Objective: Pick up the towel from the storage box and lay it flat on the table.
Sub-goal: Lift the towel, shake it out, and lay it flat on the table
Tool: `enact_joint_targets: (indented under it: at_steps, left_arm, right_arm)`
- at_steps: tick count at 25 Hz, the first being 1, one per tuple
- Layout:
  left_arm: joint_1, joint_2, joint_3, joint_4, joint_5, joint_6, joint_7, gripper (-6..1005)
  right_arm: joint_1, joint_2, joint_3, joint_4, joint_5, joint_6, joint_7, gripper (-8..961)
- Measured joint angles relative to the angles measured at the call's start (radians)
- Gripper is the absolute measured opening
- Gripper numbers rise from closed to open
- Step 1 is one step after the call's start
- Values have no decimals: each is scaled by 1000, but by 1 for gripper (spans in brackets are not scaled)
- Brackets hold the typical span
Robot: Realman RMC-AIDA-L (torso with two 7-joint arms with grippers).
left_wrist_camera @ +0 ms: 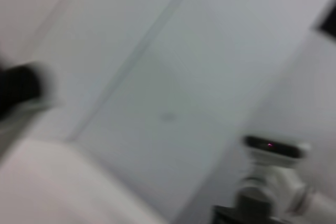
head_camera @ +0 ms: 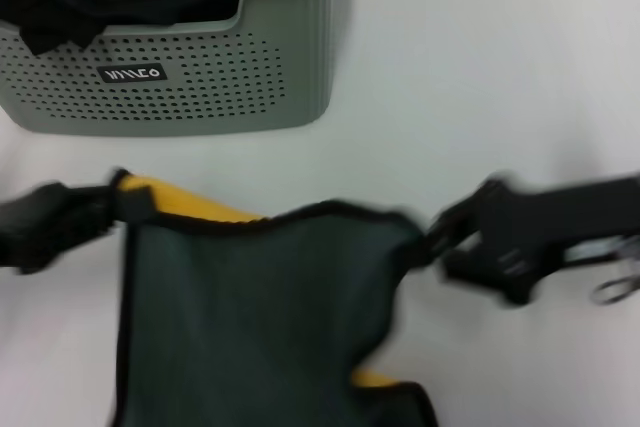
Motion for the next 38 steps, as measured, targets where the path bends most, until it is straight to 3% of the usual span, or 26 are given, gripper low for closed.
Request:
enact_joint_targets:
  at_steps: [3, 6, 13, 17, 27, 38]
  left_arm:
    - [-30, -38, -120, -43, 194, -110, 42, 91]
    - [-38, -54, -166, -46, 256, -180, 34, 92]
    - [-39, -54, -258, -36, 273, -286, -29, 94]
    - [-61, -55, -258, -41, 276, -359, -49, 95]
    - [-122, -63, -252, -60, 308, -461, -60, 99]
    - [-126, -69, -258, -73, 309, -518, -52, 102]
  right_arm:
    - [96, 1, -88, 191, -13, 123, -91, 16]
    - [138, 2, -107, 264, -14, 185, -123, 16]
    - [159, -11, -71, 255, -35, 296, -93, 18]
    - [215, -6, -21, 270, -126, 330, -77, 19]
    - [379, -6, -14, 360, -252, 435, -69, 21]
    - [450, -6, -12, 374, -345, 467, -58, 23]
